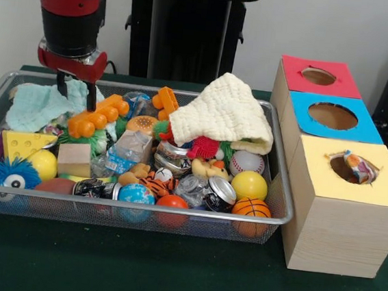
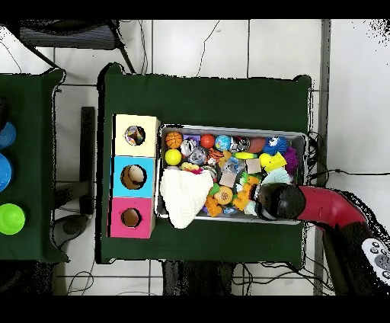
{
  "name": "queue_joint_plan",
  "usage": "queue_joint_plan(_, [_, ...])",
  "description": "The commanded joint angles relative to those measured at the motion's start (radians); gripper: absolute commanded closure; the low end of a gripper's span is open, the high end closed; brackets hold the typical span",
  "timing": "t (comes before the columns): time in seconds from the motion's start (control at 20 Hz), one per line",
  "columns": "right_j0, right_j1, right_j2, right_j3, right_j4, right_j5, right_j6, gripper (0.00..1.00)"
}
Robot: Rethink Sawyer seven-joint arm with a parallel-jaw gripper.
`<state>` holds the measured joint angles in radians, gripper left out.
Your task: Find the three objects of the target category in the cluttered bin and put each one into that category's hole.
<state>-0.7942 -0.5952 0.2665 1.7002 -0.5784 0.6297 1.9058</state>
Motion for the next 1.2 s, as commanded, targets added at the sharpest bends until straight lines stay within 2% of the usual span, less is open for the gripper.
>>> queue_joint_plan(0.05, [0.003, 0.034, 0.052, -0.045, -0.131, -0.106, -0.141, 0.00])
queue_joint_plan(0.2, [0.023, 0.069, 0.030, -0.058, -0.162, -0.138, -0.095, 0.00])
queue_joint_plan(0.5, [0.043, 0.104, 0.000, -0.035, -0.177, -0.238, 0.009, 0.00])
queue_joint_plan(0.75, [0.123, 0.111, -0.106, -0.029, -0.194, -0.350, 0.134, 0.00])
queue_joint_plan(0.8, [0.147, 0.111, -0.138, -0.030, -0.194, -0.373, 0.155, 1.00])
queue_joint_plan(0.95, [0.193, 0.115, -0.187, -0.037, -0.199, -0.382, 0.194, 1.00])
queue_joint_plan(1.2, [0.239, 0.106, -0.236, -0.022, -0.136, -0.354, 0.178, 1.00])
